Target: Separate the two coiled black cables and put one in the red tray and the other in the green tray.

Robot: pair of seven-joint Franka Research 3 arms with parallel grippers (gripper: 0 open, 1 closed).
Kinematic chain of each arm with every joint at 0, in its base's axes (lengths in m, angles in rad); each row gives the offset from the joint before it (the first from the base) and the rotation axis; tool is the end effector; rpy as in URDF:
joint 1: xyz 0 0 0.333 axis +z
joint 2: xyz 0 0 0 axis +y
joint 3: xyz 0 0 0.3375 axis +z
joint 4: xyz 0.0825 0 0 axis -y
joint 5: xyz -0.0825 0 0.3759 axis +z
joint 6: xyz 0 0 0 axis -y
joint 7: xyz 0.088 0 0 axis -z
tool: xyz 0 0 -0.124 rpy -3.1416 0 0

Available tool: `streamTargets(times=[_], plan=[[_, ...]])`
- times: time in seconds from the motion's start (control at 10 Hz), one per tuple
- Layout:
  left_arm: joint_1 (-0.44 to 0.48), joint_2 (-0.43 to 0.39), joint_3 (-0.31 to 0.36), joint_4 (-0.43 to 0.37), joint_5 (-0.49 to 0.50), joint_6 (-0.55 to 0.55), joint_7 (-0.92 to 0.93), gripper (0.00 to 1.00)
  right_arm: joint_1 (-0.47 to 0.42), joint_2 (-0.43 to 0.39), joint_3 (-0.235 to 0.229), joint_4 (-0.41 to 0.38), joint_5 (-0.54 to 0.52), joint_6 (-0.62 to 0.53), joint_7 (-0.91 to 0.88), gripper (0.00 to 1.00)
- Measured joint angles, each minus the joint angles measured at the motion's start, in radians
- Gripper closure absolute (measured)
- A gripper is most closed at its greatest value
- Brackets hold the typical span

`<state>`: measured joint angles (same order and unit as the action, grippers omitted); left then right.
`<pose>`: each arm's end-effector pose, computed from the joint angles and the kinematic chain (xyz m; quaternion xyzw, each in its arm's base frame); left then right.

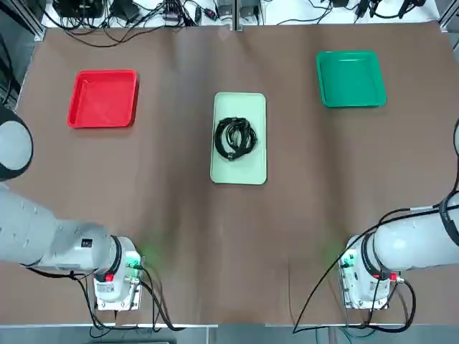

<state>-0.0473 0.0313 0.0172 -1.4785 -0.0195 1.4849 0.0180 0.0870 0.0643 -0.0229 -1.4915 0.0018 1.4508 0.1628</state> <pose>0.5477 -0.0192 0.6469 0.9996 -0.0248 -0.0125 0.0094 0.5520 0.0361 0.6201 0.9974 -0.0492 -0.0521 0.0058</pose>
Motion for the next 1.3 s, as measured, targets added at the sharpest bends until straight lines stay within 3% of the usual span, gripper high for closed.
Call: streamTargets(times=[0.2, 0.7, 1.0, 1.3], plan=[[0.002, 0.007, -0.079, -0.053, 0.000, 0.042, -0.025, 0.01, 0.000, 0.000, 0.000, 0.000, 0.000, 0.000, 0.000, 0.00], [-0.002, 0.031, -0.331, -0.338, 0.000, 0.349, -0.107, 0.04, 0.005, 0.004, 0.004, -0.003, 0.000, -0.007, 0.000, 0.00], [-0.012, 0.148, -0.440, -0.420, 0.001, 0.468, -0.132, 0.03, 0.006, 0.008, 0.003, -0.004, 0.000, -0.007, 0.000, 0.00], [-0.072, 0.295, -0.451, -0.438, 0.051, 0.635, -0.225, 0.02, 0.006, 0.008, 0.003, -0.004, 0.000, -0.006, 0.000, 0.00]])
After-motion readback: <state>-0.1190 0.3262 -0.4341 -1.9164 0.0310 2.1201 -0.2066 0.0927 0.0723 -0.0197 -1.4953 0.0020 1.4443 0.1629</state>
